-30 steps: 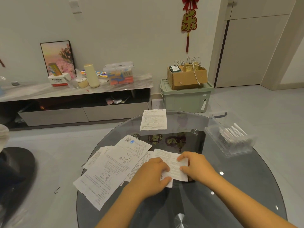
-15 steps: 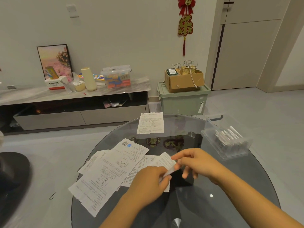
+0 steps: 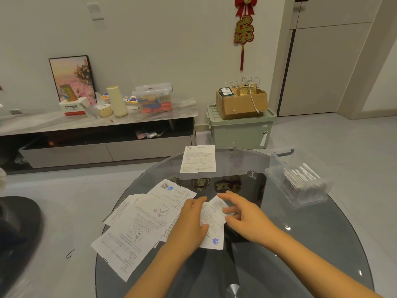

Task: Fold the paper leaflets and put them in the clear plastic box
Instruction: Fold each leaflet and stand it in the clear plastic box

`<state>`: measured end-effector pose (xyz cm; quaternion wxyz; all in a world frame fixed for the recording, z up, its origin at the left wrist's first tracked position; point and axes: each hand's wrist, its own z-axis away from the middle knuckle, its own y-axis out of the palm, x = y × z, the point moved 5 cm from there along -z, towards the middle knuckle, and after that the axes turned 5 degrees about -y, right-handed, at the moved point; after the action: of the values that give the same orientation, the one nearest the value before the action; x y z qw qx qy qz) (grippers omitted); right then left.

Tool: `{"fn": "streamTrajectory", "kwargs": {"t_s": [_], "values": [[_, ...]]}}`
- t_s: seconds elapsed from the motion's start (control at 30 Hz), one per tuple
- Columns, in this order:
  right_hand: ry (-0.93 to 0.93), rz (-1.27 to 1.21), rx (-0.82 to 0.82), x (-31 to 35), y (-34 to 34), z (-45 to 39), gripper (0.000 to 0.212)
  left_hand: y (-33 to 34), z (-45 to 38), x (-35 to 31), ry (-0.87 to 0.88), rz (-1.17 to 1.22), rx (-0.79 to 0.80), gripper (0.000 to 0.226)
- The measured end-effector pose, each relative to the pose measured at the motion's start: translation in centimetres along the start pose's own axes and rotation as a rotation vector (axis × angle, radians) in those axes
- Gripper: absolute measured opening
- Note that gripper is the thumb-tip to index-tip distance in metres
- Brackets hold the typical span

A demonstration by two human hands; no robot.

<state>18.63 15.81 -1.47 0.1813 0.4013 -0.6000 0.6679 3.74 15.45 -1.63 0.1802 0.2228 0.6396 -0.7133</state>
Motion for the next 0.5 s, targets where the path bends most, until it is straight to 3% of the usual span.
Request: {"fn": "streamTrajectory", "kwargs": {"t_s": [0.13,0.27,0.5], "values": [[-0.051,0.183,0.120,0.3,0.9,0.3,0.040,-0.1,-0.3,0.5,0.000,-0.052,-0.007,0.056],[-0.068,0.383,0.215,0.7,1.4,0.7,0.050,-0.1,-0.2,0.6,-0.008,-0.008,0.002,0.042],[-0.107,0.448,0.239,0.6,0.7,0.7,0.036,0.5,0.5,0.1,0.023,-0.004,0.064,0.037]]}}
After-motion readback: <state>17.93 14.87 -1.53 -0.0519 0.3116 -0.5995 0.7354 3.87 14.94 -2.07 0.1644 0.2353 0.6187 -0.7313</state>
